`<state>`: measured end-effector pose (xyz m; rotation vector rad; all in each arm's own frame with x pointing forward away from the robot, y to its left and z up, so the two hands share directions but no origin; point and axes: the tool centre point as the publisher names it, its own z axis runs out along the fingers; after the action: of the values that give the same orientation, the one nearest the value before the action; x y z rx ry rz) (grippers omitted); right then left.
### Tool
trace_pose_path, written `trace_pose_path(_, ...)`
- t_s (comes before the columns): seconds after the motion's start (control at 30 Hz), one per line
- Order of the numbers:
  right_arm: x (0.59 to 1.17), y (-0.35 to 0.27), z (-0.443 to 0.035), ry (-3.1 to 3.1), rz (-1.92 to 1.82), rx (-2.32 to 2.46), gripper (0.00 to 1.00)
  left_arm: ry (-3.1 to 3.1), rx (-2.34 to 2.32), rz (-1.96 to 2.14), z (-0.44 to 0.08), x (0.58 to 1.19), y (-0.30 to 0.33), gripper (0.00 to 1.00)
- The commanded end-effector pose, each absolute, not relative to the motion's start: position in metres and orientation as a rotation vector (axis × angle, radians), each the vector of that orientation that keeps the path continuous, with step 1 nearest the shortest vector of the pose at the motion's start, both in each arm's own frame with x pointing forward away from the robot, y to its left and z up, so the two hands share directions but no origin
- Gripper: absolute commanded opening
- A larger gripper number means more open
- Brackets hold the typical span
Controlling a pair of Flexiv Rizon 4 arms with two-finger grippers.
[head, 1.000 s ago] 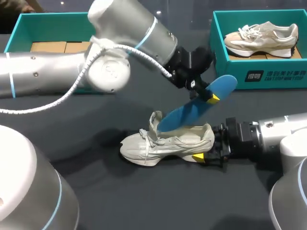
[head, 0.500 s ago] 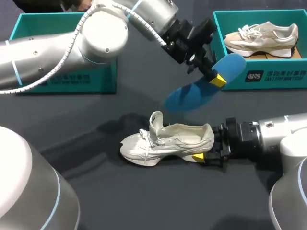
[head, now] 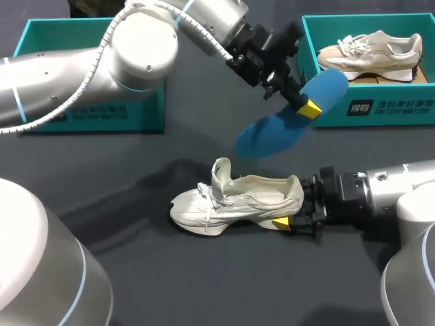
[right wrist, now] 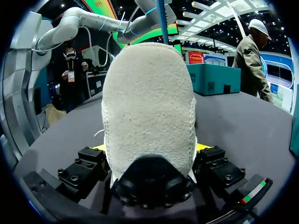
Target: Take the shoe out of the shoebox, open the shoe tongue, remove and reinsert the insole, then place the shoe into the shoebox
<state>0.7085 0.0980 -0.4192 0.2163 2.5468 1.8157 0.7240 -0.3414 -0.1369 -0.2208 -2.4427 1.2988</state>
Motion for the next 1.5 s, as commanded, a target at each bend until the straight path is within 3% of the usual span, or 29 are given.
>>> trace_pose_path(0.03,0.709,0.099,-0.42,2.552,1.811,0.217,0.0,-2.395,-0.204,1.506,-0.114,0.709,-0.308,0.0)
trace_pose_path(0.27,0.709,0.099,-0.42,2.552,1.811,0.217,0.0,-2.276,-0.169,1.751,-0.041,0.699,-0.282,0.0)
trace_pose_path(0.73,0.709,0.099,-0.42,2.552,1.811,0.217,0.0,-2.276,-0.169,1.751,-0.041,0.699,-0.282,0.0)
trace_pose_path(1.1,0.709,0.099,-0.42,2.552,1.811,0.217,0.0,-2.148,0.036,1.855,0.023,0.667,-0.279,0.0)
trace_pose_path(1.5,0.709,0.099,-0.42,2.552,1.811,0.217,0.0,-2.148,0.036,1.855,0.023,0.667,-0.279,0.0)
